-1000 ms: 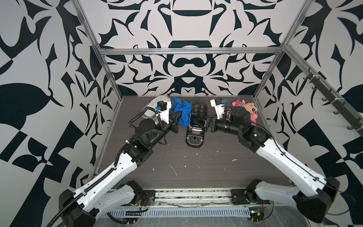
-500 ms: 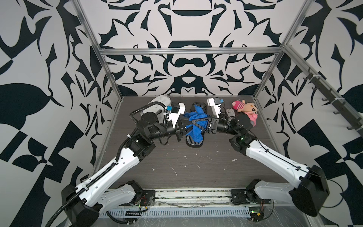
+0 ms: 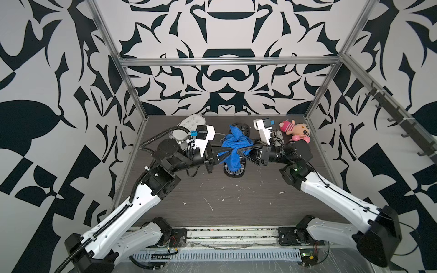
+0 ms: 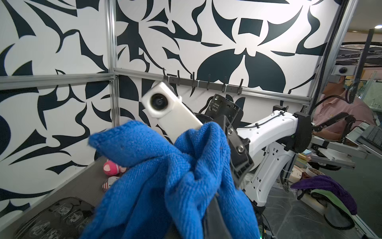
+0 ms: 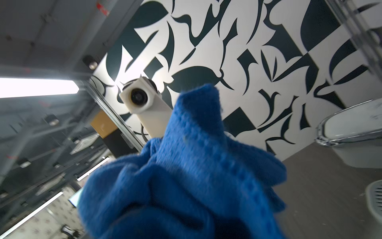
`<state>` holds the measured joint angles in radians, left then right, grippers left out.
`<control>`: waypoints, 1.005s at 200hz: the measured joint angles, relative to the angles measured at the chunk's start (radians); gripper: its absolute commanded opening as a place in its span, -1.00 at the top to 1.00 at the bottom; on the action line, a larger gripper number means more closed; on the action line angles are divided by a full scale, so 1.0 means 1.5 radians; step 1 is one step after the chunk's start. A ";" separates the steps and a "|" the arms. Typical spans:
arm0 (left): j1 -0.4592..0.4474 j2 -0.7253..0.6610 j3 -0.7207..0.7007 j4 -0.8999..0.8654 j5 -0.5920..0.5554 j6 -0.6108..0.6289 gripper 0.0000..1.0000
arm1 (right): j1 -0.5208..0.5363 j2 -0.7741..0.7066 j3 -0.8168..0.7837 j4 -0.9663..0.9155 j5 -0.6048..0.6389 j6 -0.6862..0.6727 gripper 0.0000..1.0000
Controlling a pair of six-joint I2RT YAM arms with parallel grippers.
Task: Wipe the surface of a coffee machine
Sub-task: Adjust the cleaning item.
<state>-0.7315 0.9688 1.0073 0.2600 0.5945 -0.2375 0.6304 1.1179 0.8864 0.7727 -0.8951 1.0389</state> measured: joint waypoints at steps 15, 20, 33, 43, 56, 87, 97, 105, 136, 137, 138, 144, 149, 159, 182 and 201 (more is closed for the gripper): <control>0.000 0.005 0.000 0.001 0.003 -0.001 1.00 | 0.000 -0.020 0.002 -0.045 0.000 -0.032 -0.18; 0.000 0.008 0.000 0.002 0.005 -0.002 1.00 | 0.000 -0.022 0.002 -0.051 0.000 -0.037 -0.33; 0.000 0.018 0.000 0.005 0.014 -0.010 1.00 | 0.000 -0.018 0.002 -0.063 -0.004 -0.043 -0.53; 0.000 0.027 0.000 0.007 0.024 -0.017 1.00 | 0.000 -0.011 0.002 -0.064 -0.006 -0.049 -0.53; 0.000 0.039 0.000 0.008 0.040 -0.025 1.00 | 0.000 0.000 0.002 -0.058 -0.010 -0.041 -0.34; 0.000 0.069 0.000 0.010 0.079 -0.045 1.00 | 0.000 0.010 0.001 -0.031 -0.018 -0.025 0.07; 0.000 0.072 0.000 0.017 0.089 -0.050 1.00 | -0.001 0.010 0.000 -0.028 -0.019 -0.021 0.09; 0.000 0.072 0.000 0.022 0.092 -0.053 1.00 | -0.001 0.009 -0.002 -0.022 -0.019 -0.021 -0.01; 0.000 0.071 0.000 0.035 0.097 -0.059 1.00 | -0.001 -0.005 -0.016 -0.009 -0.014 -0.028 -0.29; 0.000 0.070 -0.001 0.036 0.097 -0.059 1.00 | -0.001 -0.006 -0.016 -0.010 -0.013 -0.028 -0.28; 0.000 0.070 -0.001 0.036 0.097 -0.059 1.00 | -0.001 -0.007 -0.017 -0.010 -0.013 -0.030 -0.28; 0.000 0.068 -0.003 0.037 0.096 -0.059 1.00 | -0.001 -0.012 -0.019 -0.013 -0.011 -0.034 -0.25; 0.000 0.066 -0.005 0.038 0.095 -0.058 1.00 | -0.001 -0.016 -0.021 -0.017 -0.011 -0.037 -0.21; 0.000 0.061 -0.008 0.038 0.092 -0.058 1.00 | -0.001 -0.022 -0.021 -0.026 -0.008 -0.048 -0.07; -0.001 0.054 -0.013 0.036 0.085 -0.058 1.00 | -0.001 -0.034 -0.021 -0.048 -0.001 -0.076 0.70; -0.001 0.054 -0.014 0.031 0.078 -0.083 1.00 | -0.004 -0.039 -0.022 -0.063 0.008 -0.127 0.86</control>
<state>-0.7326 1.0496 0.9859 0.3069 0.7113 -0.3626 0.6250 1.0588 0.8539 0.6781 -0.8833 0.8482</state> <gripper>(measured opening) 0.088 0.159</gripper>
